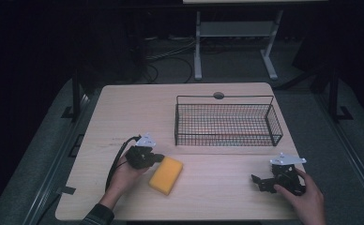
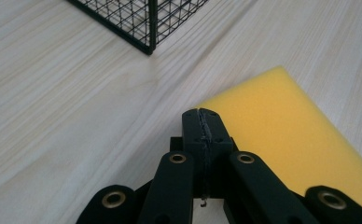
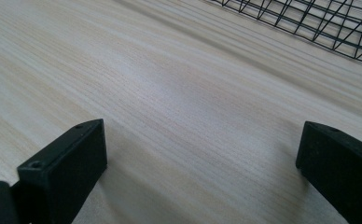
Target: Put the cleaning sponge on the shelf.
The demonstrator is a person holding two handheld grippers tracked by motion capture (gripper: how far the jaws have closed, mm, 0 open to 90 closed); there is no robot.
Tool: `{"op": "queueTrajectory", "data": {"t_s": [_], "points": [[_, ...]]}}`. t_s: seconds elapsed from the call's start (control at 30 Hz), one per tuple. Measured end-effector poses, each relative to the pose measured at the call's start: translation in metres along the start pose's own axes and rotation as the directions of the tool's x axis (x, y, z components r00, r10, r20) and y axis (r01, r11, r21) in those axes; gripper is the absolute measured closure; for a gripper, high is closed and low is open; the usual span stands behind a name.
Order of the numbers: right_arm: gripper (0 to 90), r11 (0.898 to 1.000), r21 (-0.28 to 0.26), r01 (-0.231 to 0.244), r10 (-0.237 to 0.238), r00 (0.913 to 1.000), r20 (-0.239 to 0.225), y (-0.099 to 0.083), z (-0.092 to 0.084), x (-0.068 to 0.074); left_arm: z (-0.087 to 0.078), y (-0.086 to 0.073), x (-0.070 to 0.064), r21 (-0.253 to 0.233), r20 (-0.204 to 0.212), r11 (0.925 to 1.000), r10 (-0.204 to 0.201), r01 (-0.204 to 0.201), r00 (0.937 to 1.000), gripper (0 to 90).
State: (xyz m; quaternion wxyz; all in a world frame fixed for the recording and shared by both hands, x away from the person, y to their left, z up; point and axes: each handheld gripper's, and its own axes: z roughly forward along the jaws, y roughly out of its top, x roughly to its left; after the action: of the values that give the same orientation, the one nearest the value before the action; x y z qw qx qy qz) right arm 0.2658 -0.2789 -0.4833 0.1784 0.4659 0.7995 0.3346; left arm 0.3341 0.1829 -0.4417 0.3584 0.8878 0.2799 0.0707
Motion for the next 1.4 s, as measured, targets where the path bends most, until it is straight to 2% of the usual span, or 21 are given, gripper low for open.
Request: {"op": "queueTrajectory", "data": {"t_s": [0.43,0.6,0.8,0.97,1.17,1.4], "points": [[1.2,1.000,0.000,0.000,0.000,1.0000,0.000,0.000,0.000,0.000,0.013,0.014,-0.007,0.008,0.020,0.9994,0.033,-0.033,0.9993,89.7],[1.2,1.000,0.000,0.000,0.000,1.0000,0.000,0.000,0.000,0.000,0.020,0.020,-0.012,0.001,0.034,0.9994,0.033,-0.033,0.9989,89.7],[1.2,1.000,0.000,0.000,0.000,1.0000,0.001,0.000,0.000,0.000,0.027,0.028,-0.018,0.006,0.050,0.9981,0.060,-0.061,0.9969,89.7],[1.2,1.000,0.000,0.000,0.000,1.0000,0.001,0.000,0.000,0.000,0.030,0.030,-0.019,0.010,0.057,0.9977,0.067,-0.068,0.9961,89.6],[1.2,1.000,0.000,0.000,0.000,1.0000,0.001,0.000,0.000,0.000,0.022,0.030,-0.018,-0.006,0.060,0.9989,0.048,-0.047,0.9971,89.7],[1.2,1.000,0.000,0.000,0.000,1.0000,0.000,0.000,0.000,0.000,0.008,0.030,-0.022,-0.010,0.067,0.9994,0.034,-0.033,0.9972,89.6]]}}
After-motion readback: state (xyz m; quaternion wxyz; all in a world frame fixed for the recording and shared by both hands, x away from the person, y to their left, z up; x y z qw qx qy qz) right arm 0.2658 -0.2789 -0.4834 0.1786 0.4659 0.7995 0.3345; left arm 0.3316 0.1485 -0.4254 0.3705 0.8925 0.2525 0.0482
